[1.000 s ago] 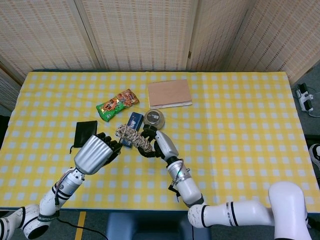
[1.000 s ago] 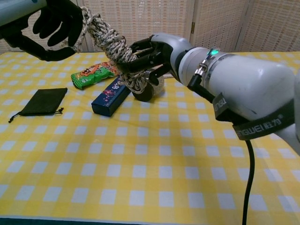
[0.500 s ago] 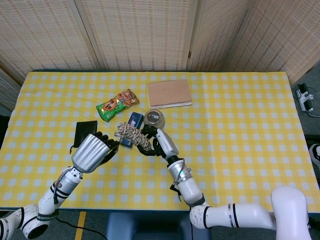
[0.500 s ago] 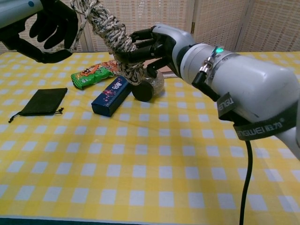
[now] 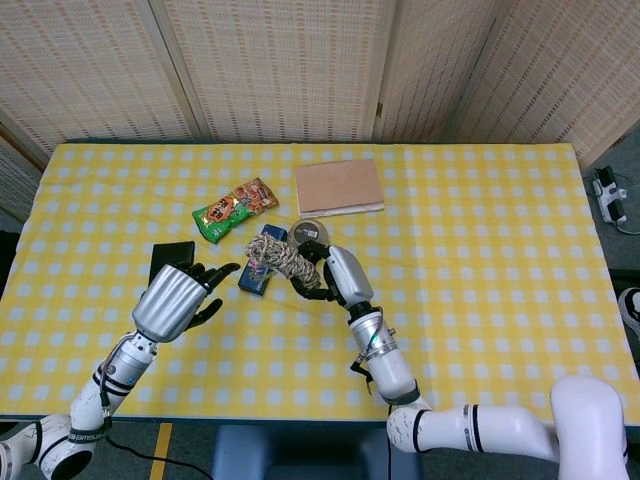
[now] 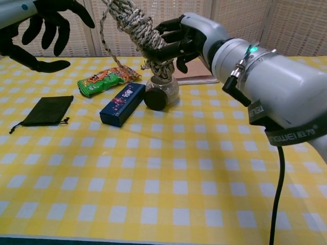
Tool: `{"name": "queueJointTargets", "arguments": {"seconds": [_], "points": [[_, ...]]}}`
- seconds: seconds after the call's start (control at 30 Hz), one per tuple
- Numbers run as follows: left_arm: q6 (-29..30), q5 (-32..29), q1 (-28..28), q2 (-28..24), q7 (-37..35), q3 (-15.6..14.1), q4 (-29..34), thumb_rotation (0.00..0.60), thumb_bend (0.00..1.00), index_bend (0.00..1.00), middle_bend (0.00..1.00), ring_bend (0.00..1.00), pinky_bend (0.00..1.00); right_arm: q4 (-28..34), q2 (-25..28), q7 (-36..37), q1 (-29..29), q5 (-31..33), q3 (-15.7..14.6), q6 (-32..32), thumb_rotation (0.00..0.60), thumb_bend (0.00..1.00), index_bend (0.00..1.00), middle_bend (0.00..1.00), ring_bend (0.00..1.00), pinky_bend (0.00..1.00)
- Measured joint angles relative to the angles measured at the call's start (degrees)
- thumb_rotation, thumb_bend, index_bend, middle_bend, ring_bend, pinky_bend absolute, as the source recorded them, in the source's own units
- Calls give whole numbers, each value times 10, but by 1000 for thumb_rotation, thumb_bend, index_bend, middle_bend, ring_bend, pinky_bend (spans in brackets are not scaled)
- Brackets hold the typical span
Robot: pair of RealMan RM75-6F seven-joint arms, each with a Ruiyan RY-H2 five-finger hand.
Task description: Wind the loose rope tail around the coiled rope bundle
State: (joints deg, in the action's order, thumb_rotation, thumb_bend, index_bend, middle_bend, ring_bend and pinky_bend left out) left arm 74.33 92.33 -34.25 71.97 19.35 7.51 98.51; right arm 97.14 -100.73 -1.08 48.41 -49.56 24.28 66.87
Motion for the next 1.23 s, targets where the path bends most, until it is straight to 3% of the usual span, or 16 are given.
{"name": "queueJointTargets", "arguments": {"seconds": [0.43,0.7,0.8,1.23], "points": [[29,-50,45,-9,-64,-1,-40,600,333,308,592,574,672,16,58,16,-44,-48,-8,2,600,474,980,796,869,810],[52,-92,84,-7,-138,4,-110,600,333,315,444,405,508,49,105,25,-76,-72,-24,1,600,474,980,797,868,810],[64,-94,104,-5,-167,-4,-133,600,333,314,392,344,434,60,122,31,-88,-79,-30,-1,600,474,980,796,869,810],[144,-78,208,-5,-189,-57,-165,600,333,308,352,310,310,75,149,59,-114,-94,-41,-13,600,474,980,797,868,810]]}}
